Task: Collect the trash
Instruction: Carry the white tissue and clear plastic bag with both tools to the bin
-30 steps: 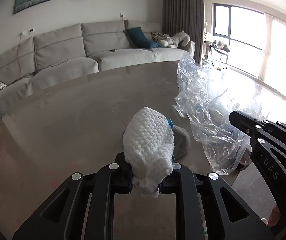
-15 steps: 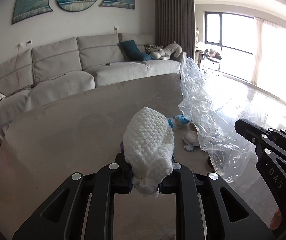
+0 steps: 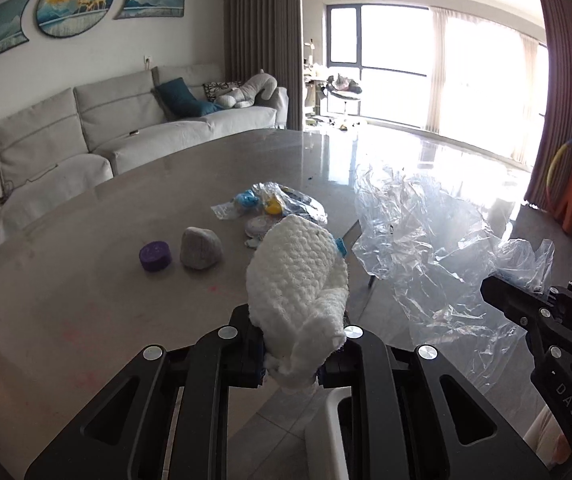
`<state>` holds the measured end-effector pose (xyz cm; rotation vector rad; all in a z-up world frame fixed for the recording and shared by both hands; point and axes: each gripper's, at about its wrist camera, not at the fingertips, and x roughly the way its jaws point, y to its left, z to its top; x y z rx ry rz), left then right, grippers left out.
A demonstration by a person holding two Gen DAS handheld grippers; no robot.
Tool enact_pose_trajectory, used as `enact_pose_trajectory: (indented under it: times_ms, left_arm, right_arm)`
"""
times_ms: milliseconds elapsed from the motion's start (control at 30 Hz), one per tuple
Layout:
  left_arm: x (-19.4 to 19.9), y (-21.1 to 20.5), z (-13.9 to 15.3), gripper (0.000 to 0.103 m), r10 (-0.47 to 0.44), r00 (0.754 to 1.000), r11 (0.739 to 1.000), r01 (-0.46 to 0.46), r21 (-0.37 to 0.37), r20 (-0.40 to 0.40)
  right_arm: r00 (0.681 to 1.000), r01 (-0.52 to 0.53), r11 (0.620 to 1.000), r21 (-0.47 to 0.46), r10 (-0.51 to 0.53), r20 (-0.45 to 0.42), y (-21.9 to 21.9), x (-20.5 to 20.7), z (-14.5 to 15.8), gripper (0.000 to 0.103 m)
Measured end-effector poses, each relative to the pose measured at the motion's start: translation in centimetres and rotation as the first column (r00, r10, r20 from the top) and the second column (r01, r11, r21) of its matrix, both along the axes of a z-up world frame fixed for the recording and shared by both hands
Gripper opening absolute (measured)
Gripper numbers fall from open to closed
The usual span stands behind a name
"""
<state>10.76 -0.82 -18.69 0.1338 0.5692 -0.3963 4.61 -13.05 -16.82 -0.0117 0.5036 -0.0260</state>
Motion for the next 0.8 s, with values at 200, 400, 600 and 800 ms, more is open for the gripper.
enact_pose_trajectory:
  times_ms: [200, 400, 600, 800]
  left_arm:
    - [-3.4, -2.1, -1.8, 0.017, -0.055, 0.998, 0.998, 0.055, 0.018, 0.002]
    - [-5.6, -4.9, -3.6, 0.017, -0.137, 0.99, 0.99, 0.138, 0.041, -0.029]
    - [-7.4, -7.3, -4.4, 0.017, -0.215, 0.976, 0.973, 0.216, 0.081, -0.019]
    - [-7.6, -8.8, -6.4, 0.017, -0.252, 0.964, 0.962, 0.259, 0.084, -0.082]
  right_arm:
    - [0.998, 0.043, 0.999, -0.007, -0.043, -0.035, -1.6, -3.7, -1.3, 0.004]
    - [0.996, 0.069, 0.998, 0.01, -0.068, -0.063, -2.3, -5.8, -2.9, 0.004]
    - [0.991, 0.093, 0.996, 0.015, -0.092, -0.096, -2.4, -5.8, -4.7, 0.004]
    - [0.986, 0.118, 0.993, 0.024, -0.114, -0.124, -2.9, -5.9, -5.8, 0.004]
